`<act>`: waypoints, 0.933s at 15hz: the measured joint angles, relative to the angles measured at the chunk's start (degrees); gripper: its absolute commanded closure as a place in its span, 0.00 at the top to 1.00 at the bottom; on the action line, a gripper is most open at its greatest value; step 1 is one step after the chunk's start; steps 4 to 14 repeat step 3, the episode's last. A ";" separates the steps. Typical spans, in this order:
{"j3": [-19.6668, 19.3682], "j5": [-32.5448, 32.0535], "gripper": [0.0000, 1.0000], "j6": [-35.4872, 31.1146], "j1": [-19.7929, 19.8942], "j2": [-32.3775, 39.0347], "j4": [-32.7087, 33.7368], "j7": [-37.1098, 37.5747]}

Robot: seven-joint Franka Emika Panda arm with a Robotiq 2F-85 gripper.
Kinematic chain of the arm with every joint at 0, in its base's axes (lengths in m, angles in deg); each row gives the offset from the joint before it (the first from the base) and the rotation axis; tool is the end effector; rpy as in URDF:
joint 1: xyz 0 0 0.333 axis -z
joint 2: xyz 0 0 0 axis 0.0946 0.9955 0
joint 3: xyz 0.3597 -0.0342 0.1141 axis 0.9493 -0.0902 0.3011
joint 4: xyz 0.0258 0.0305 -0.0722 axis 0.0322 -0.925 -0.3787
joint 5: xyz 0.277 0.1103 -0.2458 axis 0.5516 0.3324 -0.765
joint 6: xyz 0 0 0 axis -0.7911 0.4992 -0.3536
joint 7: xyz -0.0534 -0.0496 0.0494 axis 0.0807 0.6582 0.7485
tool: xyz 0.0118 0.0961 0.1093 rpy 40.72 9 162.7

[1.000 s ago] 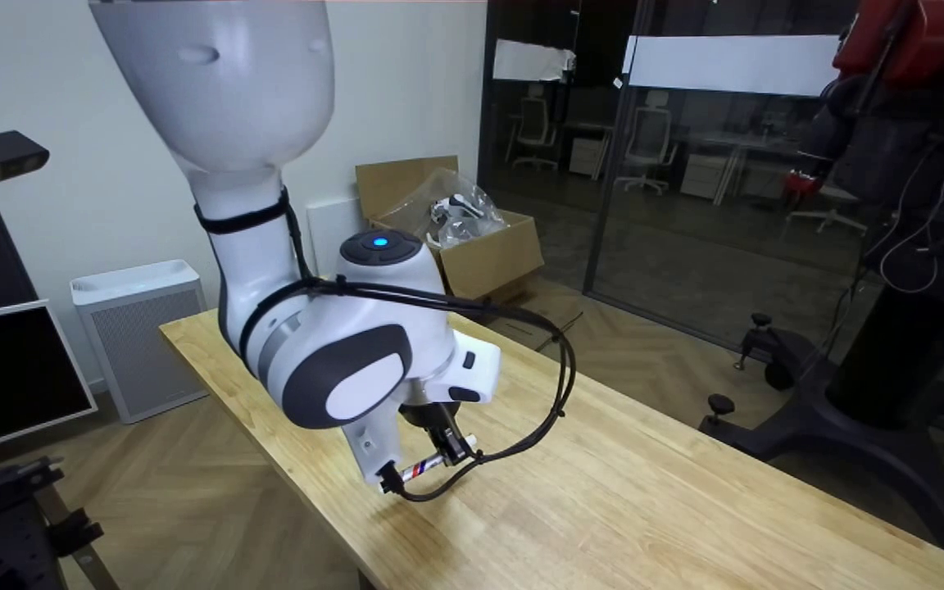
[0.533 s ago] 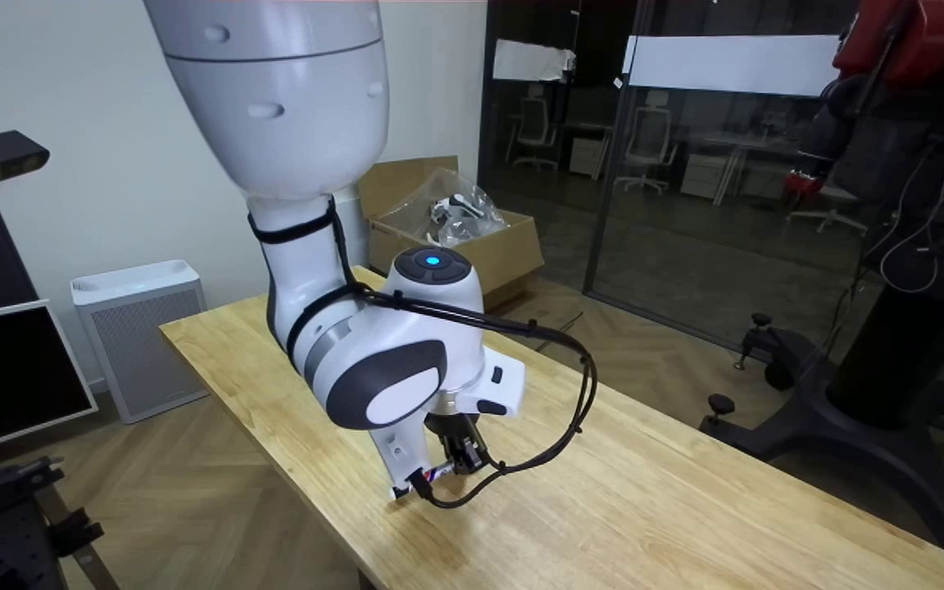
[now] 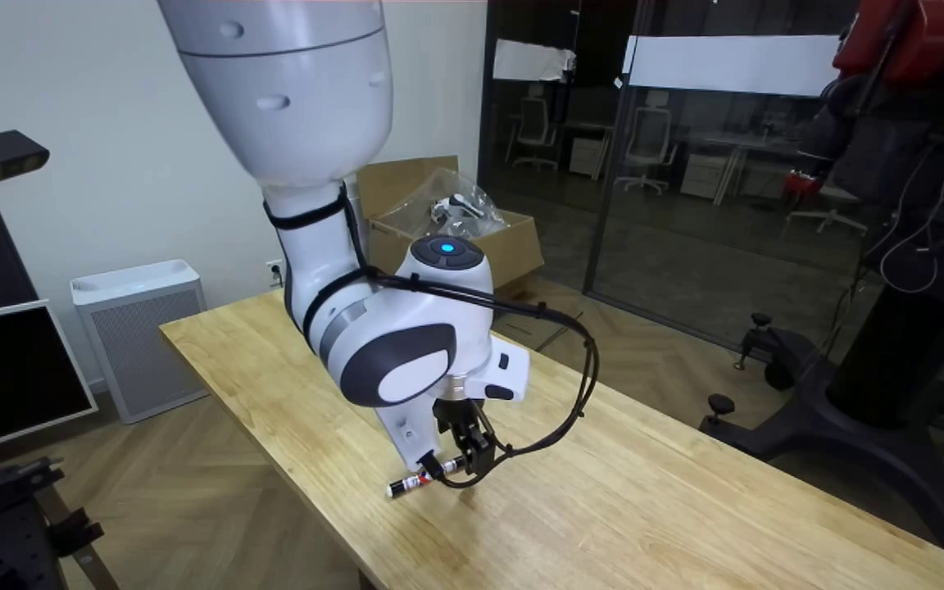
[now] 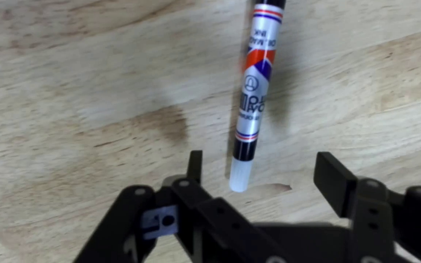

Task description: Move the marker to the right

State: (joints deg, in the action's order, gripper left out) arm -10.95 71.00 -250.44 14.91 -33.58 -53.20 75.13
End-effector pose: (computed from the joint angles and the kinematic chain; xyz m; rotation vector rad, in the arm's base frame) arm 0.5819 -0.0804 0.1105 -2.9652 0.4383 -0.3316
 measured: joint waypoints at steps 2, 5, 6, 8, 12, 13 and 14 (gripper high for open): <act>-0.62 1.42 1.00 2.09 -1.89 -1.26 0.30 0.01; -0.80 2.29 1.00 3.53 -2.85 -2.15 0.42 0.02; -0.80 2.29 1.00 3.53 -2.85 -2.15 0.42 0.02; -0.80 2.29 1.00 3.53 -2.85 -2.15 0.42 0.02; -0.80 2.29 1.00 3.53 -2.85 -2.15 0.42 0.02; -0.80 2.29 1.00 3.53 -2.85 -2.15 0.42 0.02; -0.80 2.29 1.00 3.53 -2.85 -2.15 0.42 0.02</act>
